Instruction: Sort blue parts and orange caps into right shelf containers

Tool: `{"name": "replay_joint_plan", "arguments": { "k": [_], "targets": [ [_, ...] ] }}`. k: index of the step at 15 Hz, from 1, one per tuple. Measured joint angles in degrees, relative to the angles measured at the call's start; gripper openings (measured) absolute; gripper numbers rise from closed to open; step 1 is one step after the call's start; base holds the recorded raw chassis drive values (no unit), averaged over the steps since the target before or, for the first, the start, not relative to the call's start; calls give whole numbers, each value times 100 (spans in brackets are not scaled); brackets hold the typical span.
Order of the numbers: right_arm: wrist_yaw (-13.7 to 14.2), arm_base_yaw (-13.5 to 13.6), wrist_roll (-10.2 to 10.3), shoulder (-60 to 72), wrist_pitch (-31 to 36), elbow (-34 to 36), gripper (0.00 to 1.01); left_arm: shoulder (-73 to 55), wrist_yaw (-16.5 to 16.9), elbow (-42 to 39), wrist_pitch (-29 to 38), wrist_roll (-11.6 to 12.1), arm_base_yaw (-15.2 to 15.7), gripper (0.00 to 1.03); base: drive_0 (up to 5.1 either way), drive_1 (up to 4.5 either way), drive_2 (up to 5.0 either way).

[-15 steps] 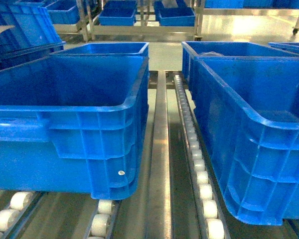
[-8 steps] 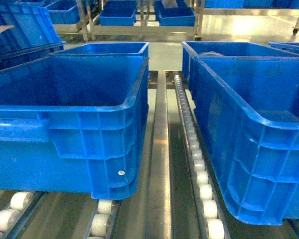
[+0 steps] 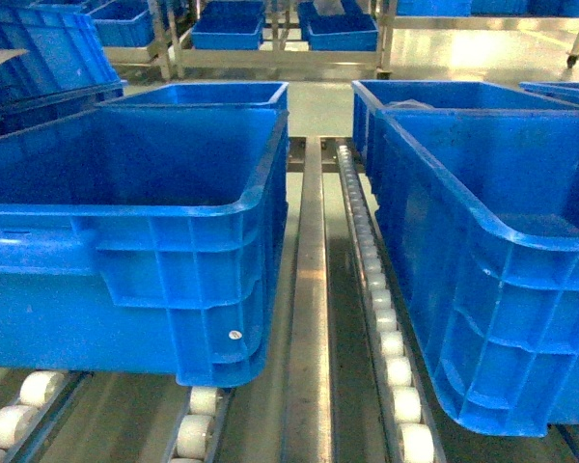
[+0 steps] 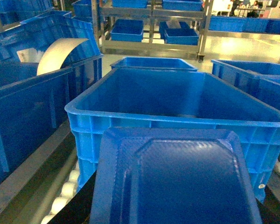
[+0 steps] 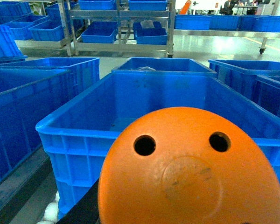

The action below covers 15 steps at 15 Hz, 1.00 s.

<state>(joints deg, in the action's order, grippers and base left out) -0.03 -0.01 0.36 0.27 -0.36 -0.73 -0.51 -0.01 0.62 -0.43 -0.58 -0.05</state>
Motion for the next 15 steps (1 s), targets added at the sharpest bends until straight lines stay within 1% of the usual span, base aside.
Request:
{"name": "replay_joint_plan", "arguments": {
  "k": [15],
  "targets": [
    [0,0,0,0,0,0,43,0,0,0,0,0,0,41,0,0,0]
  ]
}}
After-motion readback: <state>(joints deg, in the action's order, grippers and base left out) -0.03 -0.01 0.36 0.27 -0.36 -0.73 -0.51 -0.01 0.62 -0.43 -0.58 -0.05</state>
